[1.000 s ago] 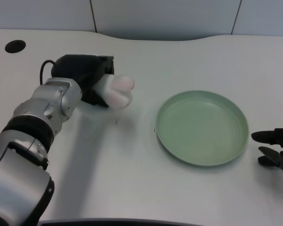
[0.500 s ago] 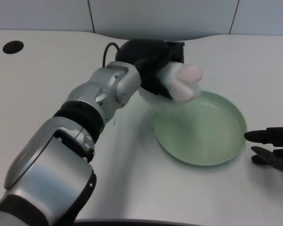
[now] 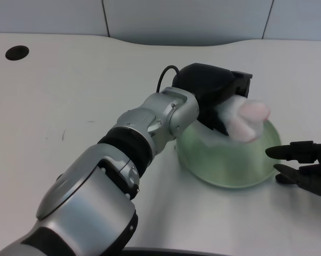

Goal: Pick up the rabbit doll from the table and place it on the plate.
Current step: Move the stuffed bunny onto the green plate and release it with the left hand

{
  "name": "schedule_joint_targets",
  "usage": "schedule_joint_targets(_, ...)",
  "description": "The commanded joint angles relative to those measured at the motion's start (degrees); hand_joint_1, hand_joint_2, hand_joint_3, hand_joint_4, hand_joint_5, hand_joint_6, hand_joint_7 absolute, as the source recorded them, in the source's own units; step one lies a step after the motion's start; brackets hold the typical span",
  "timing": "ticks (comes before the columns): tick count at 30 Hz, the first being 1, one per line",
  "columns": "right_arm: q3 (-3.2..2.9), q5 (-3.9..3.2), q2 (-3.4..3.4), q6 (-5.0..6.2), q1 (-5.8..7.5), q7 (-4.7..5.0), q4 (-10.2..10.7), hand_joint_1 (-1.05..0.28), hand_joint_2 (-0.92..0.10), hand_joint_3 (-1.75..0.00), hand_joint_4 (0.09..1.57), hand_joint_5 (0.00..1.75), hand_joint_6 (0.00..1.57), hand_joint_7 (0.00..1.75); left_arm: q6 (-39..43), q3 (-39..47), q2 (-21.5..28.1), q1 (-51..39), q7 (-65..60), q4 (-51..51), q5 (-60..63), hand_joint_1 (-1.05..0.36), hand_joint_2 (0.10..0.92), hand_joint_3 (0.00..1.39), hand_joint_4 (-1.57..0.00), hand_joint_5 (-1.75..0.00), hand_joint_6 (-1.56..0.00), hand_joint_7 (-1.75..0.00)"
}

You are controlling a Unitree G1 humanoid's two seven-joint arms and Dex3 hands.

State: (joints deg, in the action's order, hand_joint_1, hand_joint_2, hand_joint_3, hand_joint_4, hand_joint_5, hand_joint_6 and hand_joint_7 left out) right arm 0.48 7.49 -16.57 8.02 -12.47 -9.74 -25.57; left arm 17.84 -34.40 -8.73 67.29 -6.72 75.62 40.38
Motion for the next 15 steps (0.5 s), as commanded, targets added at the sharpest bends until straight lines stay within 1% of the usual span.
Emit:
schedule_joint_targets(1,0.05,0.27,-0.29,-1.51,1.41,0.36,1.8,-0.48,-0.92,-0.21,1.1,0.02,0.92,0.01,-1.0,-0.7,-0.2,-0.9,-0.5,0.5,0.7,-0.12,0.921,0.09,-0.73,-1.74,-0.58,-1.73)
schedule_joint_targets(3,0.08,0.17,-0.22,-1.91,1.9,0.16,2.7,-0.47,-0.92,-0.21,1.1,0.02,0.91,0.01,-0.8,-1.3,-0.3,-1.4,-0.7,0.6,1.1,-0.11,0.912,0.09,-0.79,-1.74,-0.61,-1.74)
schedule_joint_targets(7,0.12,0.16,-0.12,-2.38,2.34,0.15,3.6,-0.45,-0.92,-0.22,1.09,0.01,0.91,0.0,-0.4,-1.9,-0.2,-1.9,-1.2,0.6,1.5,-0.09,0.906,0.08,-0.79,-1.75,-0.61,-1.75)
schedule_joint_targets(11,0.33,0.41,-0.1,-2.14,2.7,0.27,4.1,-0.43,-0.92,-0.22,1.08,0.01,0.89,0.0,-0.8,-2.0,-0.2,-1.9,0.0,0.8,1.6,-0.21,0.858,0.04,-0.71,-1.75,-0.52,-1.73)
schedule_joint_targets(12,0.42,0.61,-0.1,-2.44,2.82,0.39,4.5,-0.43,-0.92,-0.22,1.08,0.01,0.89,0.0,-0.7,-1.8,-0.1,-1.8,0.9,0.9,1.4,-0.23,0.852,0.03,-0.69,-1.75,-0.5,-1.72)
schedule_joint_targets(13,0.49,0.85,-0.08,-3.04,2.92,0.49,4.9,-0.44,-0.92,-0.22,1.08,0.01,0.88,0.0,-0.4,-1.7,0.1,-1.7,1.8,0.9,1.2,-0.34,0.849,0.02,-0.57,-1.45,-0.48,-1.32)
schedule_joint_targets(14,0.52,1.03,-0.05,-3.52,2.99,0.55,5.3,-0.44,-0.92,-0.22,1.08,0.01,0.88,0.0,-0.1,-1.6,0.2,-1.7,2.3,0.9,1.1,-0.39,0.847,0.01,-0.54,-1.25,-0.52,-1.03)
schedule_joint_targets(15,0.51,1.13,0.04,-3.89,3.06,0.6,5.6,-0.45,-0.92,-0.23,1.08,0.0,0.88,0.0,0.5,-1.6,0.4,-1.6,3.2,0.9,1.0,-0.42,0.846,0.0,-0.54,-1.15,-0.55,-0.87)
